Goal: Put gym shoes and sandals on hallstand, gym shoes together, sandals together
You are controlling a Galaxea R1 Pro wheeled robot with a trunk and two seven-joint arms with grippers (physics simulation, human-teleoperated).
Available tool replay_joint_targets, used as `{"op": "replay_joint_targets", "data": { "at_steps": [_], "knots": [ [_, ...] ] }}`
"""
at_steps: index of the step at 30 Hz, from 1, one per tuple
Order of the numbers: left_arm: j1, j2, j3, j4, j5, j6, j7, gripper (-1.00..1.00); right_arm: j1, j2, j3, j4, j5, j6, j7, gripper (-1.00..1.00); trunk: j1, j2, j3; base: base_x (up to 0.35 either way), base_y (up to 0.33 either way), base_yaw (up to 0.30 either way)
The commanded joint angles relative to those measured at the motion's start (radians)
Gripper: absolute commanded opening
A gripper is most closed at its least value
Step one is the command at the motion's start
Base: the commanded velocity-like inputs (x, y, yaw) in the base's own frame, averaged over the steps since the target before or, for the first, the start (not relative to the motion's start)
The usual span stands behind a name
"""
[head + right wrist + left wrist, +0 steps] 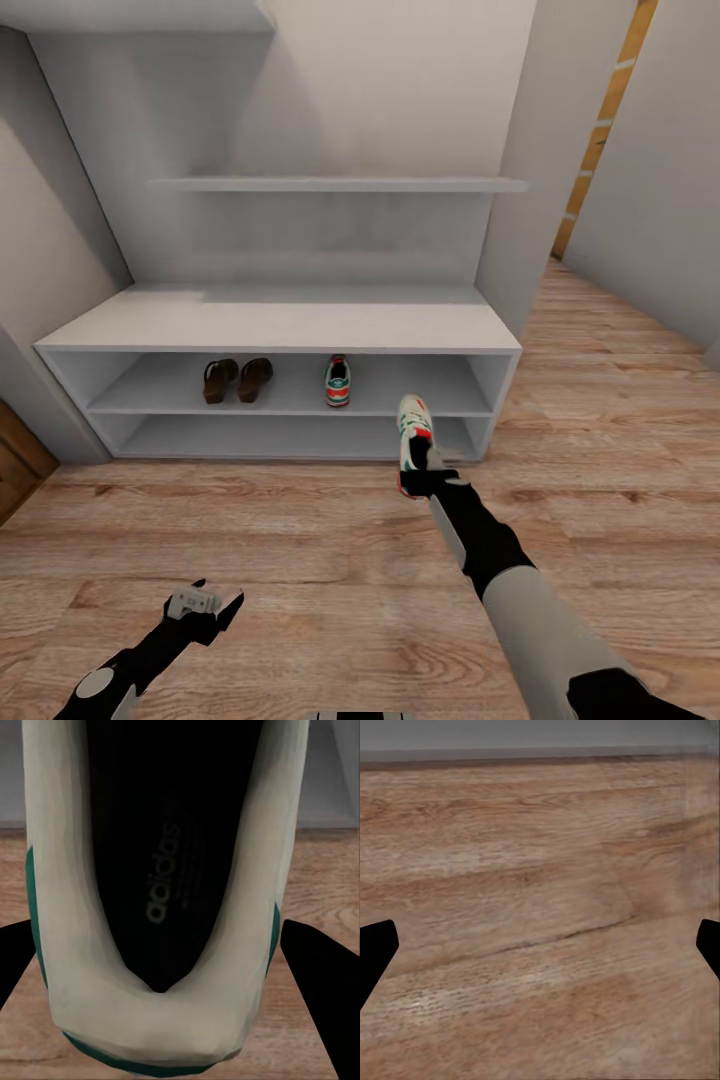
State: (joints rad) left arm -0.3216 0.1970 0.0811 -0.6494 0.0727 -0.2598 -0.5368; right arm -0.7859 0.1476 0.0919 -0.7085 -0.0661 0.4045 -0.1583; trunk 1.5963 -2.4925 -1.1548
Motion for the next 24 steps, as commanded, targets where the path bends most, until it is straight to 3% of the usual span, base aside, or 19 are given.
{"op": "replay_joint_targets", "data": {
  "at_steps": [1,3,6,14,19,20,24],
  "knots": [
    [-0.001,0.008,0.002,0.0,0.006,0.001,-0.075,1.0,-0.003,0.0,0.005,0.003,-0.006,0.005,-0.008,-1.0,0.0,0.0,-0.001,0.0,0.0,0.0],
    [-0.006,0.012,0.0,-0.001,0.002,0.008,-0.244,1.0,-0.004,0.0,0.005,0.006,-0.004,0.005,-0.007,-1.0,0.0,0.0,-0.001,0.0,0.0,0.0],
    [-0.003,0.011,-0.007,0.0,-0.002,0.016,-0.309,1.0,-0.004,-0.002,0.007,0.008,-0.002,0.005,-0.007,-1.0,0.0,0.0,-0.001,0.071,0.054,0.0],
    [-0.002,0.011,-0.009,0.001,-0.004,0.017,-0.318,1.0,-0.003,-0.008,0.008,0.009,0.001,0.005,-0.005,-1.0,0.0,0.0,-0.001,0.215,0.195,0.0],
    [-0.002,0.012,-0.009,0.001,-0.004,0.016,-0.318,1.0,-0.003,-0.011,0.008,0.017,0.006,0.006,-0.004,-1.0,0.0,0.0,-0.001,0.04,0.037,0.003],
    [-0.002,0.012,-0.009,0.001,-0.004,0.016,-0.318,1.0,-0.003,-0.011,0.008,0.027,0.015,0.007,-0.004,-1.0,0.0,0.0,-0.001,0.009,0.008,0.049],
    [-0.001,0.012,-0.009,0.001,-0.004,0.016,-0.318,1.0,-0.003,-0.011,0.008,0.055,0.125,0.005,-0.002,-1.0,0.0,0.0,-0.003,0.003,0.003,0.091]
  ]
}}
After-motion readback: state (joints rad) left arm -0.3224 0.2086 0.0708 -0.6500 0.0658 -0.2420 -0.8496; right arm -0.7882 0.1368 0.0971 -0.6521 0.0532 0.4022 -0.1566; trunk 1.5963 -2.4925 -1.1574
